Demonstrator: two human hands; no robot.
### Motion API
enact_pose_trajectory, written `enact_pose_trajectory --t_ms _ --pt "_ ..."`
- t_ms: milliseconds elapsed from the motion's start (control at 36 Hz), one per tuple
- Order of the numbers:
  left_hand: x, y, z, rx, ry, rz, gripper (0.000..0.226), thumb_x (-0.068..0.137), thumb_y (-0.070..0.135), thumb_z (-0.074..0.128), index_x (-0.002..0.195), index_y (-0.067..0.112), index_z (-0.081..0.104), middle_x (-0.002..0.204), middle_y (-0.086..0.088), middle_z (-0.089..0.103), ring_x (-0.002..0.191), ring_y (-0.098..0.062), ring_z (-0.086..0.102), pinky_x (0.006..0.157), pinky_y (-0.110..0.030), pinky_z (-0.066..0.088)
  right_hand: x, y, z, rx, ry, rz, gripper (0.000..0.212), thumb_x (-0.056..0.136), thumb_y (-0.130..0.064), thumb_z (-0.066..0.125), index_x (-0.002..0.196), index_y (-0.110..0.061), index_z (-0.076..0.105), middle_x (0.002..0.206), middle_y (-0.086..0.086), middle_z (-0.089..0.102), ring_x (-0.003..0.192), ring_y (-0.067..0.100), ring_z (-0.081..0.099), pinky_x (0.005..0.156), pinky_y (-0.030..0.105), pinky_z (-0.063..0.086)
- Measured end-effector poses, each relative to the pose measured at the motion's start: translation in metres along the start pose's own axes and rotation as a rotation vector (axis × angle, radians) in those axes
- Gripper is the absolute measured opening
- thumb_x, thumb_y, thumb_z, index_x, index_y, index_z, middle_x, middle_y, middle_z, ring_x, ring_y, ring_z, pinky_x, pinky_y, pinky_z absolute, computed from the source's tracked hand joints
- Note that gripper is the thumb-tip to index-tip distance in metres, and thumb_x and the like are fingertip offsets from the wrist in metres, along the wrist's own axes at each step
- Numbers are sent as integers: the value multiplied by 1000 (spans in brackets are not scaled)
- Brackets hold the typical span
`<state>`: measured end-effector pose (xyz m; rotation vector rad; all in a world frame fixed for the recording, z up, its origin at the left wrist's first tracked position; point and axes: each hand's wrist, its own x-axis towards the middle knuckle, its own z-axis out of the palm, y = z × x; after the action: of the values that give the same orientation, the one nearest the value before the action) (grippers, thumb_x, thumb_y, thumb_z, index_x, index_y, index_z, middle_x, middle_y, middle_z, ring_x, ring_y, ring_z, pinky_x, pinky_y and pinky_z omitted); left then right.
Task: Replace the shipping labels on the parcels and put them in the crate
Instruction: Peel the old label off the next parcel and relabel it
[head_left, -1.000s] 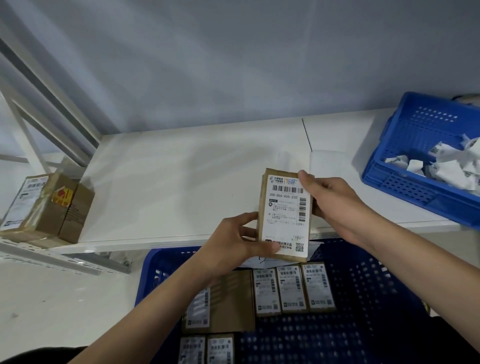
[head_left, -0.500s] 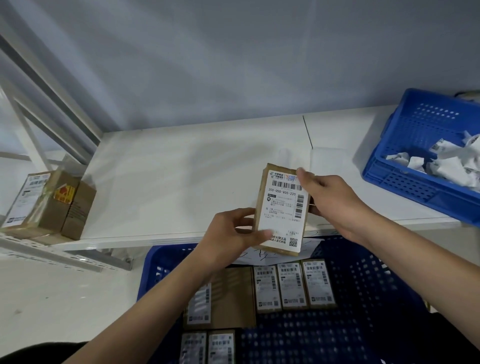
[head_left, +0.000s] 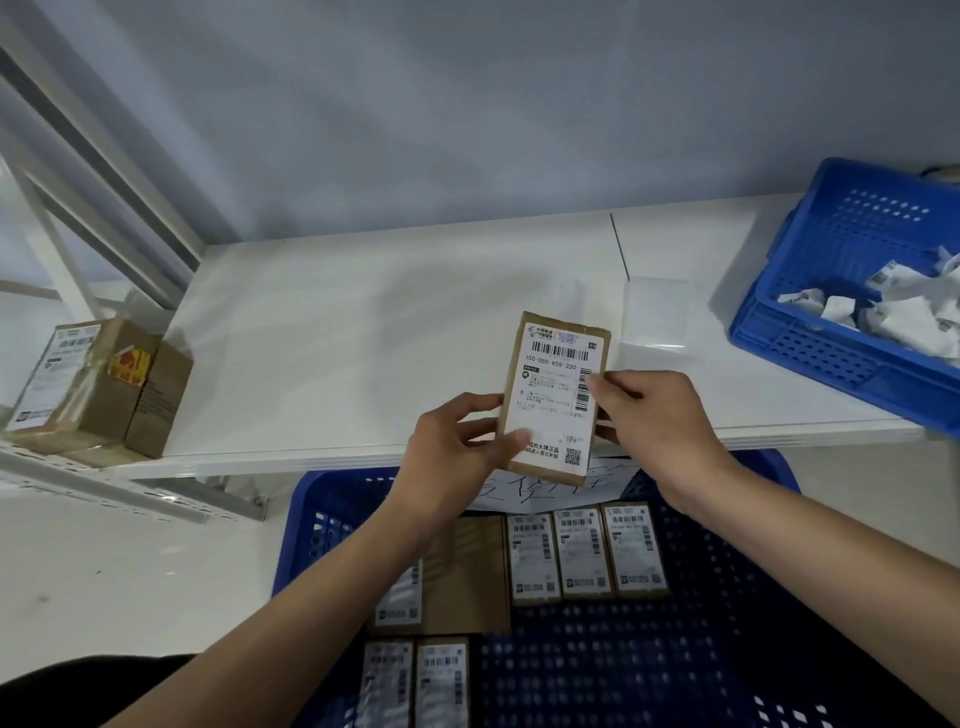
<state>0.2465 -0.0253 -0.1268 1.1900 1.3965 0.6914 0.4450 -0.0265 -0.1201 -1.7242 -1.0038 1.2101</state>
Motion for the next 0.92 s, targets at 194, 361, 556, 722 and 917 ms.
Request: enact_pose_trajectory --t_ms 194,361,556,722,917 --pt "-8 -10 11 22 82 -27 43 86 21 82 127 20 70 112 11 76 96 -7 75 88 -35 62 -4 4 5 98 -2 125 17 98 -25 65 93 -11 75 85 -1 78 76 15 76 73 37 64" --pt "-22 -24 15 42 91 -37 45 84 20 84 127 23 71 109 10 77 96 -6 74 80 -32 64 -9 16 10 93 -9 172 24 94 -29 71 88 -6 74 81 2 78 79 21 76 72 45 63" --pt "-39 -41 17 108 69 0 53 83 15 84 131 29 68 98 14 74 90 0 72 74 -21 62 -27 38 12 7 -44 159 15 93 -28 72 90 -14 75 84 -2 78 80 18 76 74 44 63" --pt "-57 -65 23 137 79 19 48 81 11 85 122 32 72 91 20 74 84 4 73 76 -21 62 -42 57 18 -66 -86 190 5 91 -30 74 94 -26 75 91 -5 78 82 13 75 77 39 63" --pt "-78 -112 31 30 53 -132 39 86 3 79 121 18 74 103 10 78 89 -4 75 76 -26 62 -51 97 37 -166 -105 297 16 88 -27 77 93 -12 74 91 2 77 80 18 74 69 35 60"
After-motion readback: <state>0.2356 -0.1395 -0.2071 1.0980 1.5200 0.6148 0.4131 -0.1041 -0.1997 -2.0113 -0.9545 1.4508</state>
